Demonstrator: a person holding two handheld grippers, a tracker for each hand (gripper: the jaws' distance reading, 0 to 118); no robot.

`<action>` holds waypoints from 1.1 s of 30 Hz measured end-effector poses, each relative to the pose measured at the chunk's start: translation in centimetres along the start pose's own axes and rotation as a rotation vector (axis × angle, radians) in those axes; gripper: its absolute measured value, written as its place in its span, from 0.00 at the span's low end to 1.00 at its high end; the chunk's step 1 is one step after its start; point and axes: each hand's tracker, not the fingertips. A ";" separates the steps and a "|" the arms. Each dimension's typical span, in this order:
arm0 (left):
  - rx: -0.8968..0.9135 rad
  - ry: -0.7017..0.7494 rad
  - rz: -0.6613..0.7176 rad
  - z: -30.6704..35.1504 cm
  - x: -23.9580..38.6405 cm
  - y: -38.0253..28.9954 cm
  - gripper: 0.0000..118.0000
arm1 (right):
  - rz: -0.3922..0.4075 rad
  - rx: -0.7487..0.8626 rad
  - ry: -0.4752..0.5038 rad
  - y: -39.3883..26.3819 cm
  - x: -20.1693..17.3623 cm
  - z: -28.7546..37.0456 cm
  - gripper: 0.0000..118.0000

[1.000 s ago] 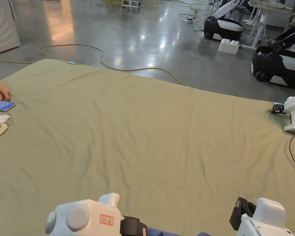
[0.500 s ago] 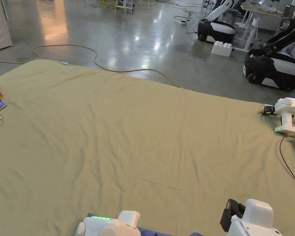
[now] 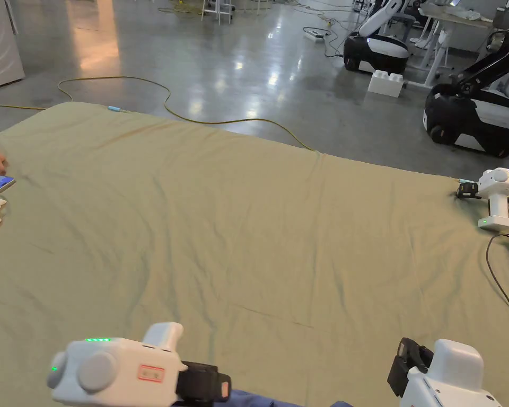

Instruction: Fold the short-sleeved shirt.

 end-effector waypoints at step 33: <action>0.019 -0.263 0.275 -1.6 -11.2 -4.0 0.15 | -0.017 -0.075 0.016 -1.1 -1.0 -1.3 0.00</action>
